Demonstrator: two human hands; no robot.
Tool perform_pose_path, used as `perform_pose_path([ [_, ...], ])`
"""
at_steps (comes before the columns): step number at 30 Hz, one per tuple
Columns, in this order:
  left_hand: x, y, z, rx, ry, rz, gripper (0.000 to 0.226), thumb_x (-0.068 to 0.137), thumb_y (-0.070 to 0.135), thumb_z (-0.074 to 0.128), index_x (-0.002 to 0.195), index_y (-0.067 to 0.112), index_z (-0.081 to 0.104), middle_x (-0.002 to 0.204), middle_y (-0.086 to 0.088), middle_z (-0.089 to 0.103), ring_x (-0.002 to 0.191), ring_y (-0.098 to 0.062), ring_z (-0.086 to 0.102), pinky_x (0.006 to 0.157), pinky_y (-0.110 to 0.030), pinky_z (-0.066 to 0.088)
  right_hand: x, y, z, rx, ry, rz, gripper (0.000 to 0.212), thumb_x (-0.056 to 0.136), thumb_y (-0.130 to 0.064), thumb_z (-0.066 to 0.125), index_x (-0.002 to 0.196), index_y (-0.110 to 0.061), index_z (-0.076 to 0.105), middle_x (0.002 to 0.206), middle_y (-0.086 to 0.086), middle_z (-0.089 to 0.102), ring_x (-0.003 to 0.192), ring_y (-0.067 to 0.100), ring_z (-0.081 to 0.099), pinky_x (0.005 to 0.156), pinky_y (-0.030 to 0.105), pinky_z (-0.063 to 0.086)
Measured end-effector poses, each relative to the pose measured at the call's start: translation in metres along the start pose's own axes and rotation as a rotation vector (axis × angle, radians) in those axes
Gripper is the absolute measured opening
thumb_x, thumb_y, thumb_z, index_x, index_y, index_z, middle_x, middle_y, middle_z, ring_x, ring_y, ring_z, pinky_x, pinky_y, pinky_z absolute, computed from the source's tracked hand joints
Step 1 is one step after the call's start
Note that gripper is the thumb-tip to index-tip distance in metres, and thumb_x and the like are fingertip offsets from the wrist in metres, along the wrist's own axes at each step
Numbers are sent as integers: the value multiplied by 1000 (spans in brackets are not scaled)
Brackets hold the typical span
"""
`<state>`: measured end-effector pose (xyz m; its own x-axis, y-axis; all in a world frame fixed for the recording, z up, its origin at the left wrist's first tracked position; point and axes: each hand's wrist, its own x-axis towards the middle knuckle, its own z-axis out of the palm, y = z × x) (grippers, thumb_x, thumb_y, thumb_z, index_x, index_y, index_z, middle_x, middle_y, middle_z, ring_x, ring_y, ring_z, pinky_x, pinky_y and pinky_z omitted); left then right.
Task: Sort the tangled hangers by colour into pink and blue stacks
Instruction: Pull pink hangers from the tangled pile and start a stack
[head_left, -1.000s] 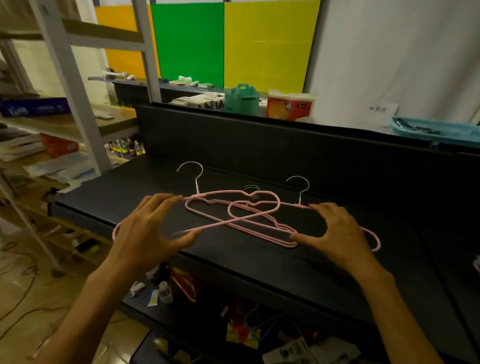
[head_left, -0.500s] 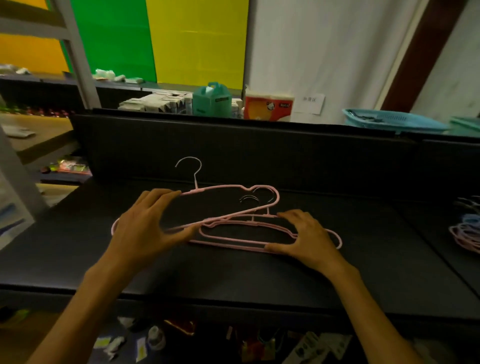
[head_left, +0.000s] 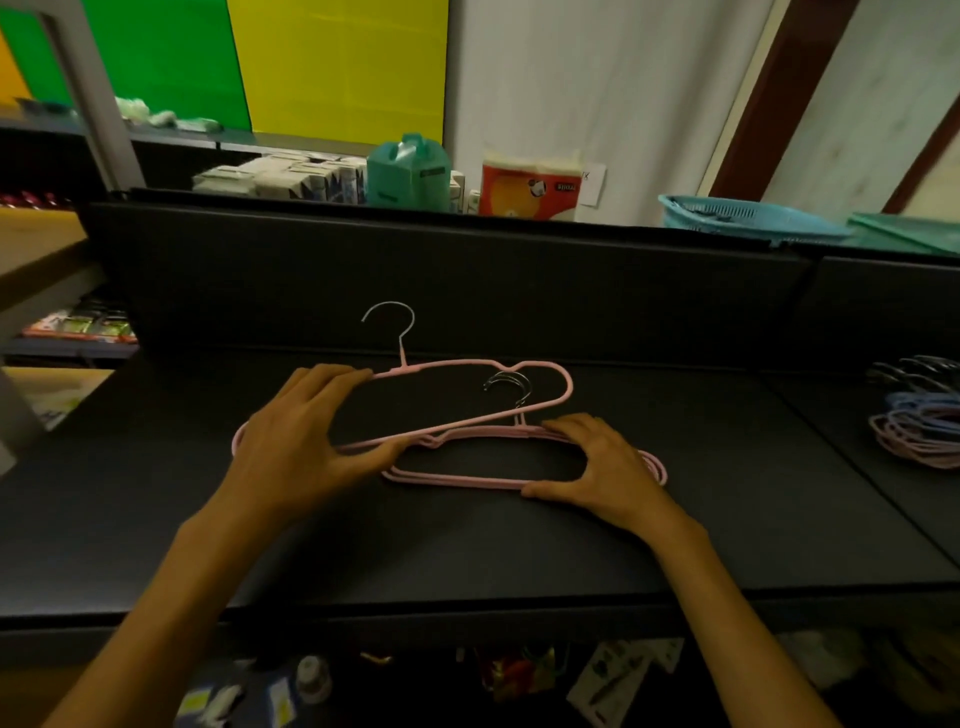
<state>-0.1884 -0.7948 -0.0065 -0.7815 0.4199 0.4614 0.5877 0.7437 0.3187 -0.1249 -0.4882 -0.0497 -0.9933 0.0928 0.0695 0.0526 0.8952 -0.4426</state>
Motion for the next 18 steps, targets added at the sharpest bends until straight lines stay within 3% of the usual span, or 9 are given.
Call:
perform_pose_path([
  [3,1,-1,0,-17,-9,2,86,66,69,63,132,16,48,127,-8,50,112,-23,50,86,-31,41,2,0,2,-2,-2,-2,93,57,-77,64,137,-35,39,139,-10,39,126,9,37,106,35,37],
  [8,2,1,2,-22,-4,-1,78,67,52,71,132,16,48,128,-9,49,113,-24,49,87,-34,41,-1,0,2,-2,13,-20,91,59,-75,65,137,-36,38,140,-10,38,128,10,35,107,32,34],
  [18,8,8,4,-29,-16,29,76,68,49,72,133,16,48,128,-8,49,113,-23,49,87,-31,40,-3,-4,-4,-35,-27,-21,90,61,-75,64,139,-40,34,143,-9,35,131,13,33,106,31,30],
])
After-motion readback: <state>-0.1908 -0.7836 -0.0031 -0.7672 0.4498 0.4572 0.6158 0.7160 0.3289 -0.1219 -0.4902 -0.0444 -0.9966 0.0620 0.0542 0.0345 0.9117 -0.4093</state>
